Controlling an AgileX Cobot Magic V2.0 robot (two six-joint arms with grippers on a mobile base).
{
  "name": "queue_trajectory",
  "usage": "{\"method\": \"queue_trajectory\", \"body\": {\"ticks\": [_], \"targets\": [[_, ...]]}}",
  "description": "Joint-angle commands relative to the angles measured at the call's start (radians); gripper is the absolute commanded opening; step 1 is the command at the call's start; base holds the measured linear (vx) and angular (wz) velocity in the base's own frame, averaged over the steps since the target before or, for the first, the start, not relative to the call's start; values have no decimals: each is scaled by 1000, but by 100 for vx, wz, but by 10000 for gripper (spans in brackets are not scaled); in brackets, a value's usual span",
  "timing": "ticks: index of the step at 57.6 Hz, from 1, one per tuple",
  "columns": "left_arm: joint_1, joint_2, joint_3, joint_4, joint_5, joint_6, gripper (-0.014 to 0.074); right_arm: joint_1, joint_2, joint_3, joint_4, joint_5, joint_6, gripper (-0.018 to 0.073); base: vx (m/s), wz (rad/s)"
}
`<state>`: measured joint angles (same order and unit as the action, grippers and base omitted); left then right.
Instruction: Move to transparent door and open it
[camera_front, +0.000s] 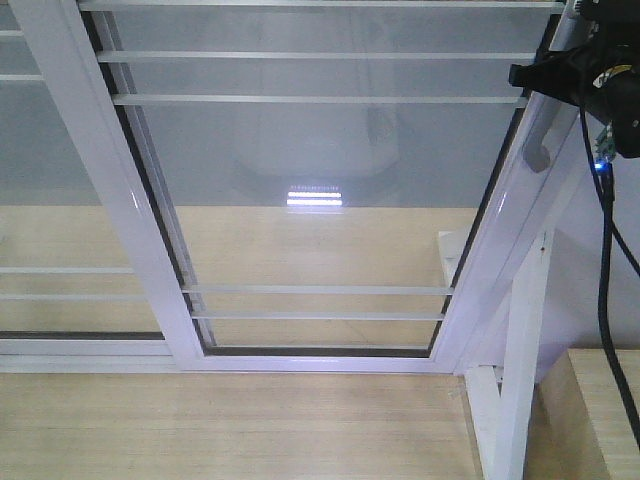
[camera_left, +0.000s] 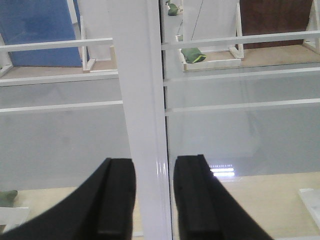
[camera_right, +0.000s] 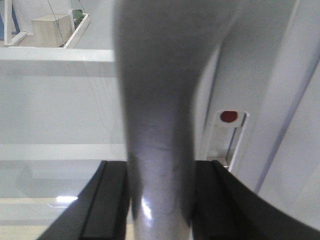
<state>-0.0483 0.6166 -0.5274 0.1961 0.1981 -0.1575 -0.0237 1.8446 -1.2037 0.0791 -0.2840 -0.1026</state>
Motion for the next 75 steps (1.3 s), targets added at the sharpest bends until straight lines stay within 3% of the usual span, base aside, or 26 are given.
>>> {"method": "queue_trajectory", "body": {"ticks": [1, 26, 75], "targets": [[-5, 1, -31, -5, -79, -10, 353, 6, -50, -38, -10, -88, 1, 290, 0, 0], [-5, 1, -31, -5, -93, -10, 353, 115, -50, -38, -90, -89, -9, 283, 0, 0], [-5, 1, -31, -5, -93, -7, 353, 348, -50, -38, -89, -140, -9, 283, 0, 0]]}}
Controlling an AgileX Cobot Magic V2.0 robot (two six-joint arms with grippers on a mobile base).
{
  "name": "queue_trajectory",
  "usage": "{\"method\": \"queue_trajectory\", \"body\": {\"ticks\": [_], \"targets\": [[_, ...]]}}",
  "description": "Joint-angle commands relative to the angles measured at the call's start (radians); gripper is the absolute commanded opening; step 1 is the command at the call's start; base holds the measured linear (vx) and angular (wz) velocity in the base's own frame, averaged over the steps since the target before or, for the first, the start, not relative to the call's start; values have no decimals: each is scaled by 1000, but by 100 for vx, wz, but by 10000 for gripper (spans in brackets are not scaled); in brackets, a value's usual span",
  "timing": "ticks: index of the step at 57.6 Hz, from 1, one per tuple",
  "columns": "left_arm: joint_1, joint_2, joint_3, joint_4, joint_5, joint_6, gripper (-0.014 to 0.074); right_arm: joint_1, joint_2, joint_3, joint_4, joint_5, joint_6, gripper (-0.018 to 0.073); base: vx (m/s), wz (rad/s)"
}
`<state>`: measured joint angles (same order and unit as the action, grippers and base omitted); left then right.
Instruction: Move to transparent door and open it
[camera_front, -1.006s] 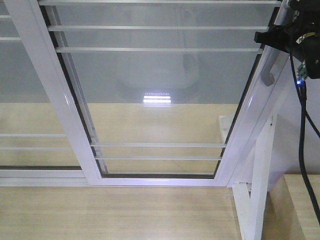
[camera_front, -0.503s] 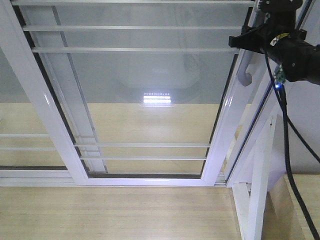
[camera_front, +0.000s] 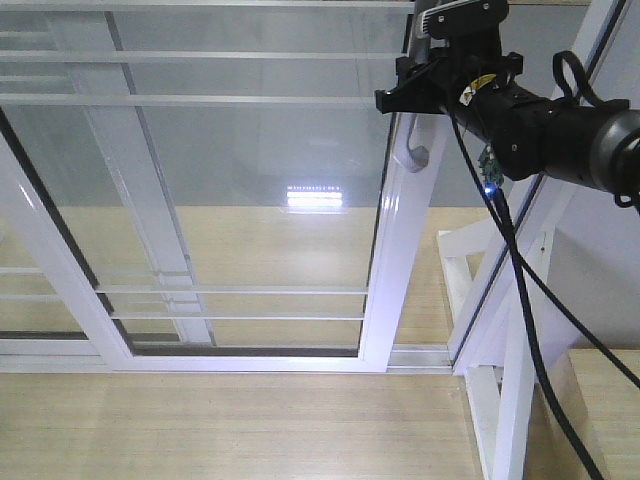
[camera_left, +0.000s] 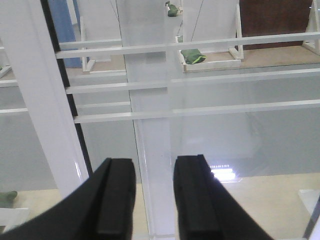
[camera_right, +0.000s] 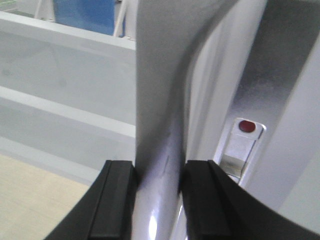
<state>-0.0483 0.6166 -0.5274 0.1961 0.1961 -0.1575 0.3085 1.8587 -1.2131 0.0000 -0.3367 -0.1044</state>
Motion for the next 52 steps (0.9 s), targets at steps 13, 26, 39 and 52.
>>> {"method": "queue_trajectory", "body": {"ticks": [13, 26, 39, 52], "targets": [[-5, 1, -31, -5, -91, -7, 353, 54, -66, -27, 0, -83, -5, 283, 0, 0], [-5, 1, -31, -5, -97, -7, 353, 53, -212, 1, 45, 116, -15, 283, 0, 0], [-6, 10, -31, -5, -136, -7, 361, 52, -454, 187, 47, 135, -63, 283, 0, 0], [-76, 118, -31, -41, -348, -10, 419, 52, -689, 423, 47, 176, -63, 283, 0, 0]]}}
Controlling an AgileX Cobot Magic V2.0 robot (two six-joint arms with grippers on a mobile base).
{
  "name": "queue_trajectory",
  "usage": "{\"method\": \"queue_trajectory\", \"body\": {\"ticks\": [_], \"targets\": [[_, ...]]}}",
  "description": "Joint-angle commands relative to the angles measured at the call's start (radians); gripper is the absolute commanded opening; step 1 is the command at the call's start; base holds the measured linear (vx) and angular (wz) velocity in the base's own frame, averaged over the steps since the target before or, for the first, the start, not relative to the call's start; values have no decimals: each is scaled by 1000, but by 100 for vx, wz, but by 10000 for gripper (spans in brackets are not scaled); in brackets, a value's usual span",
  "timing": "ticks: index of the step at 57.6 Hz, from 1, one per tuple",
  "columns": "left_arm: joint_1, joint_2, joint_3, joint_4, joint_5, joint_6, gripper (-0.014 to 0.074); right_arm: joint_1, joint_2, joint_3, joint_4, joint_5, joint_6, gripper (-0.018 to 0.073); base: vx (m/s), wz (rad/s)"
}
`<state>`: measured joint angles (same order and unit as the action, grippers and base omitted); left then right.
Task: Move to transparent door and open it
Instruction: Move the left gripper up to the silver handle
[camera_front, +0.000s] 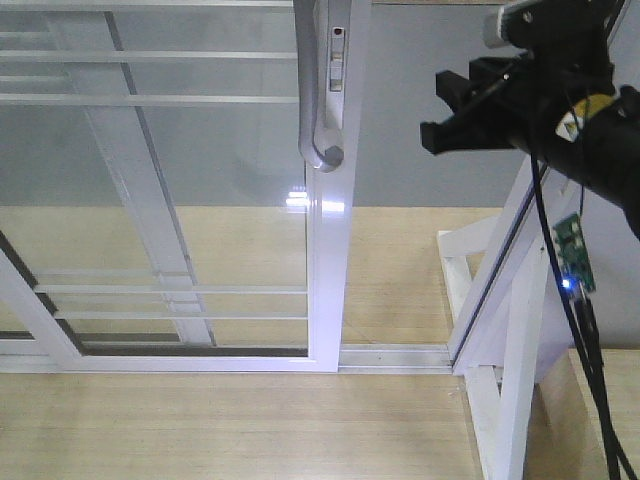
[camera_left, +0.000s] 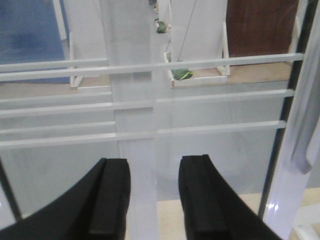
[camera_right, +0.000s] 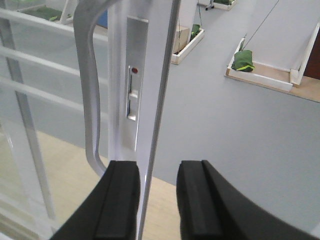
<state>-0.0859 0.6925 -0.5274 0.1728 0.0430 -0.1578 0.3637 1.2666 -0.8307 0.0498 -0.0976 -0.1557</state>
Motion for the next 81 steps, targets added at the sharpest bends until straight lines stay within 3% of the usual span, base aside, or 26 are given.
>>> {"method": "queue_trajectory", "body": {"ticks": [1, 15, 25, 32, 37, 44, 61, 81], "targets": [[-46, 53, -31, -16, -213, -10, 421, -3, -109, 53, -3, -63, -12, 283, 0, 0], [-195, 302, -32, 9, -436, -21, 455, -2, -255, 189, -3, -69, -12, 283, 0, 0], [-237, 526, -33, 11, -567, -155, 455, -2, -276, 200, 1, -49, 10, 283, 0, 0], [-263, 670, -99, 45, -655, -166, 455, -2, -274, 200, 1, -49, 10, 283, 0, 0], [-282, 755, -196, 83, -659, -166, 455, -2, -274, 200, 1, -49, 10, 283, 0, 0], [-293, 859, -354, 74, -643, -166, 455, -2, -274, 200, 1, -49, 10, 283, 0, 0], [-296, 1073, -716, 82, -495, -163, 455, -2, -274, 200, 1, -40, 10, 283, 0, 0], [-297, 1180, -864, 101, -477, -167, 455, -2, -274, 200, 1, -40, -2, 283, 0, 0]]}}
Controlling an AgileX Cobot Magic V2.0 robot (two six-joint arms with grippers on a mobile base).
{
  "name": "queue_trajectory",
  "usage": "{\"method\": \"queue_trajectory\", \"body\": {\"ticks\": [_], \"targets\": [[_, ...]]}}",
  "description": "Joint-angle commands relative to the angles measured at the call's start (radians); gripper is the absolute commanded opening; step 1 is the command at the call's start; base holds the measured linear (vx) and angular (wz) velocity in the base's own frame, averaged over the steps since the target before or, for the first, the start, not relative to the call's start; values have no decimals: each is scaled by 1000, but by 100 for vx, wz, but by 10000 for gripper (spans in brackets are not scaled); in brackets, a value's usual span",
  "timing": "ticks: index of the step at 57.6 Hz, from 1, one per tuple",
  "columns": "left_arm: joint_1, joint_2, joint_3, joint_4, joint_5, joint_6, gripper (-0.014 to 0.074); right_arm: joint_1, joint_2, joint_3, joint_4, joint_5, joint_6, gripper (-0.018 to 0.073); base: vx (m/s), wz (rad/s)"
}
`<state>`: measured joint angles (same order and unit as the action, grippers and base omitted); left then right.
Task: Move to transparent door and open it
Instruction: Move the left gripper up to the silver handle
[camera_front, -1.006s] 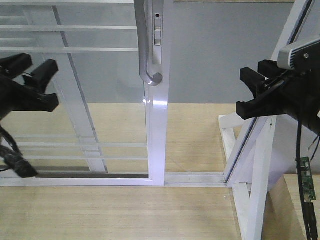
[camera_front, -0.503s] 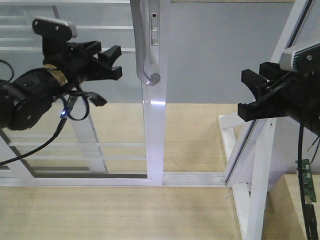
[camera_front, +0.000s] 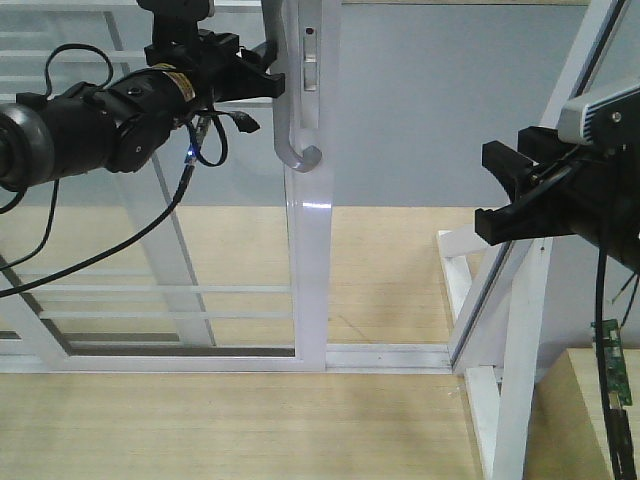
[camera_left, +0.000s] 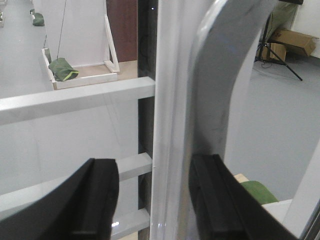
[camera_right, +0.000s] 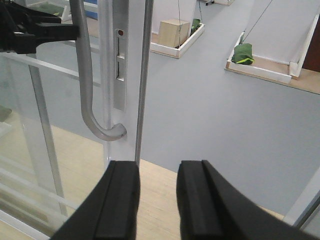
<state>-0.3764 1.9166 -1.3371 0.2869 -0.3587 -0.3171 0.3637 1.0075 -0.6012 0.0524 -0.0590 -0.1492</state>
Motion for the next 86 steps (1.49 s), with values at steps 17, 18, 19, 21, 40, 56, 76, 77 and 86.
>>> {"method": "queue_trajectory", "body": {"ticks": [17, 18, 19, 21, 40, 56, 76, 77, 86], "targets": [[-40, 28, -155, -17, -75, -60, 455, -2, -13, -30, -2, -74, -8, 283, 0, 1], [-43, 29, -159, -17, -74, -60, 455, -2, -13, -30, -2, -74, -8, 283, 0, 2], [-46, 32, -162, -17, -71, -60, 455, -2, -13, -30, -2, -72, -8, 283, 0, 2], [-53, 32, -164, -17, -69, -60, 455, -2, -13, -30, -2, -71, -8, 283, 0, 2], [-103, 21, -163, 16, -44, -202, 455, -2, -13, -30, -3, -12, -8, 283, 0, 0], [-189, 33, -166, 167, -49, -217, 455, -3, -13, -30, -6, -76, -31, 283, 0, 0], [-206, 180, -369, 167, -52, -279, 455, -3, -13, -30, -5, -80, -31, 283, 0, 0], [-209, 183, -375, 167, -48, -289, 455, -3, -13, -30, -5, -80, -31, 283, 0, 0], [-242, 201, -421, 169, -32, -292, 455, -3, -13, -30, -5, -80, -31, 283, 0, 0]]}}
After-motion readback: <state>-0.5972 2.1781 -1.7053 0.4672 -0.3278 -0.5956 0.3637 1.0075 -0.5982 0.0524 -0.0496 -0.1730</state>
